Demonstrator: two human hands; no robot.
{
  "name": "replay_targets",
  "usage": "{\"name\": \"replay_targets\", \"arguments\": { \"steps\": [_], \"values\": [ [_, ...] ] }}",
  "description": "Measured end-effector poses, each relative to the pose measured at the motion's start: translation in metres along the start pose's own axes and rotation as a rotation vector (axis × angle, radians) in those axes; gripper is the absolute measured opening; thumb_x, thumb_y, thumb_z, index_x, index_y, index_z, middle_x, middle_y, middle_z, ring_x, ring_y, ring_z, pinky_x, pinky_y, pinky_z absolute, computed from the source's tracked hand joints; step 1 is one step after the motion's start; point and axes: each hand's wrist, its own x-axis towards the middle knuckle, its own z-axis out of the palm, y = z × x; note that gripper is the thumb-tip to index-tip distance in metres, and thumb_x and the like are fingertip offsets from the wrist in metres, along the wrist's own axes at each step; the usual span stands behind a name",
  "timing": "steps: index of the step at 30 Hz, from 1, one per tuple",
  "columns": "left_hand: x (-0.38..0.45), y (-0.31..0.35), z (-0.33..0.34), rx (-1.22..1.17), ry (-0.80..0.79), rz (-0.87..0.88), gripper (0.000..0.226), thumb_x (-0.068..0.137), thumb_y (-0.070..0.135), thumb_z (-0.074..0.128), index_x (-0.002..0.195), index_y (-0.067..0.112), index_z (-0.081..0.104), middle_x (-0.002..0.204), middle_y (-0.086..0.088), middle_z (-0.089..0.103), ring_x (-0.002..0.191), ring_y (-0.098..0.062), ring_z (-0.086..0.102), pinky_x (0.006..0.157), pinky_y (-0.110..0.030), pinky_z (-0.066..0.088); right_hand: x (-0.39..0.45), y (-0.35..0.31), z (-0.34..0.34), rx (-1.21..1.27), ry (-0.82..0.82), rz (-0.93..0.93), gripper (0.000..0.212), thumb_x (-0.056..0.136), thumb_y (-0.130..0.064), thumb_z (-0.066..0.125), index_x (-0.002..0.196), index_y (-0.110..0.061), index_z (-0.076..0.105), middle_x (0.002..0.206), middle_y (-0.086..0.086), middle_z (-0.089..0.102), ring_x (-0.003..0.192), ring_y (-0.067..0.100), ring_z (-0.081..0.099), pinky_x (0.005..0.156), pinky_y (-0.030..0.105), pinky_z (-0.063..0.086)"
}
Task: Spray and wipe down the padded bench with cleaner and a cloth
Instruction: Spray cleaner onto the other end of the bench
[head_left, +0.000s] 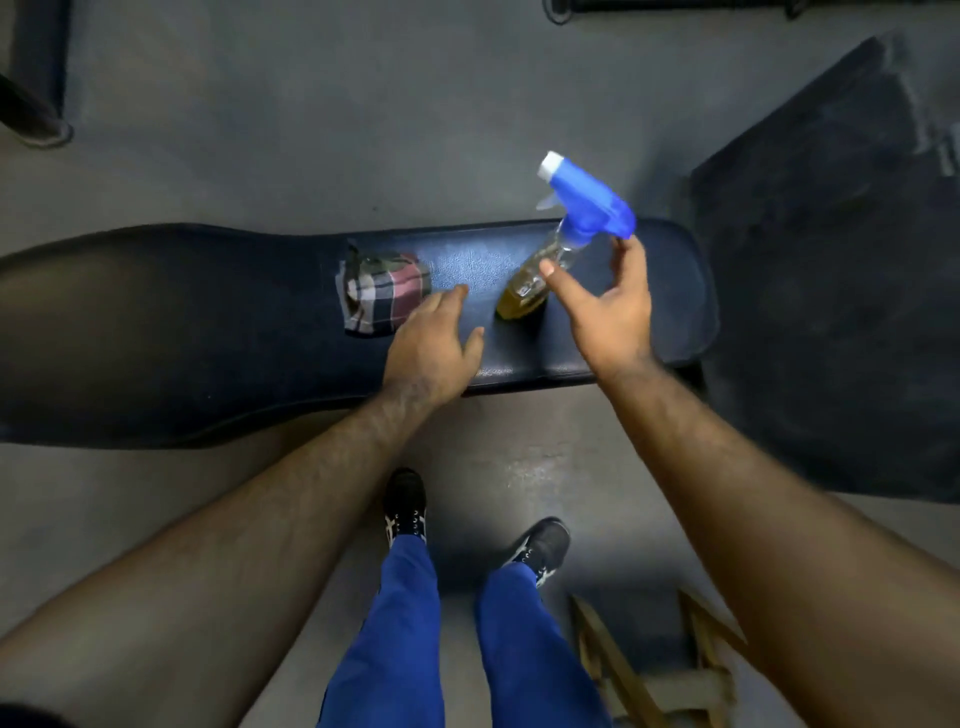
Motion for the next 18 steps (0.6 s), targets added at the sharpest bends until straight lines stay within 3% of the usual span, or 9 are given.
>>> {"name": "replay_targets", "arguments": {
  "steps": [3,6,7,9,11,14,16,18],
  "values": [
    [0.005,0.020,-0.002,-0.021,0.059,-0.045,0.056,0.094,0.026,0.057,0.145,0.011,0.042,0.143,-0.009,0.048,0.132,-0.025,0.044,0.109,-0.034,0.034,0.021,-0.016,-0.006,0.018,-0.136,-0.048,0.086,0.068,-0.050,0.085,0.139,-0.015,0.052,0.136,-0.005,0.061,0.124,0.001,0.055,0.098,0.007,0.038],
    [0.010,0.033,-0.005,-0.042,0.098,-0.090,0.055,0.093,0.026,0.057,0.144,0.011,0.043,0.145,-0.009,0.047,0.134,-0.024,0.042,0.111,-0.032,0.031,0.037,-0.030,-0.010,0.057,-0.300,-0.120,0.044,0.076,-0.024,0.086,0.115,-0.021,0.065,0.096,-0.012,0.070,0.086,-0.001,0.060,0.080,0.009,0.045],
    [0.012,0.036,-0.006,-0.049,0.110,-0.094,0.055,0.093,0.026,0.058,0.144,0.011,0.043,0.144,-0.009,0.047,0.134,-0.024,0.042,0.111,-0.032,0.031,0.041,-0.034,-0.012,0.037,-0.334,-0.162,0.032,0.077,-0.021,0.086,0.103,-0.027,0.068,0.083,-0.017,0.067,0.076,-0.002,0.058,0.077,0.014,0.046],
    [0.017,0.039,-0.006,-0.059,0.140,-0.096,0.055,0.092,0.025,0.058,0.143,0.010,0.044,0.142,-0.009,0.048,0.132,-0.025,0.044,0.110,-0.033,0.032,0.050,-0.040,-0.018,-0.068,-0.392,-0.210,0.024,0.075,-0.034,0.086,0.089,-0.039,0.067,0.073,-0.022,0.065,0.069,-0.001,0.057,0.075,0.020,0.047],
    [0.021,0.038,-0.004,-0.061,0.163,-0.108,0.054,0.092,0.025,0.058,0.142,0.010,0.045,0.142,-0.009,0.048,0.131,-0.025,0.044,0.110,-0.033,0.033,0.056,-0.044,-0.020,-0.276,-0.439,-0.290,0.025,0.073,-0.053,0.082,0.087,-0.044,0.062,0.071,-0.025,0.062,0.069,-0.002,0.057,0.072,0.017,0.045],
    [0.027,0.036,-0.003,-0.072,0.165,-0.123,0.054,0.092,0.025,0.058,0.143,0.010,0.044,0.143,-0.008,0.047,0.131,-0.024,0.044,0.109,-0.035,0.034,0.061,-0.055,-0.019,-0.495,-0.444,-0.448,0.038,0.078,-0.060,0.073,0.106,-0.038,0.063,0.074,-0.021,0.061,0.078,0.008,0.062,0.075,0.024,0.049],
    [0.032,0.033,-0.003,-0.082,0.169,-0.129,0.056,0.092,0.024,0.058,0.144,0.010,0.042,0.144,-0.008,0.046,0.132,-0.024,0.043,0.109,-0.036,0.035,0.065,-0.059,-0.010,-0.417,-0.446,-0.468,0.044,0.081,-0.050,0.072,0.120,-0.031,0.063,0.091,-0.020,0.066,0.092,0.010,0.065,0.085,0.029,0.051],
    [0.039,0.029,-0.004,-0.101,0.188,-0.150,0.058,0.091,0.024,0.058,0.145,0.011,0.040,0.145,-0.008,0.045,0.132,-0.023,0.043,0.109,-0.035,0.035,0.065,-0.059,0.003,-0.240,-0.471,-0.401,0.038,0.081,-0.036,0.071,0.118,-0.031,0.067,0.106,-0.015,0.069,0.100,0.009,0.065,0.095,0.034,0.052]
  ]
}}
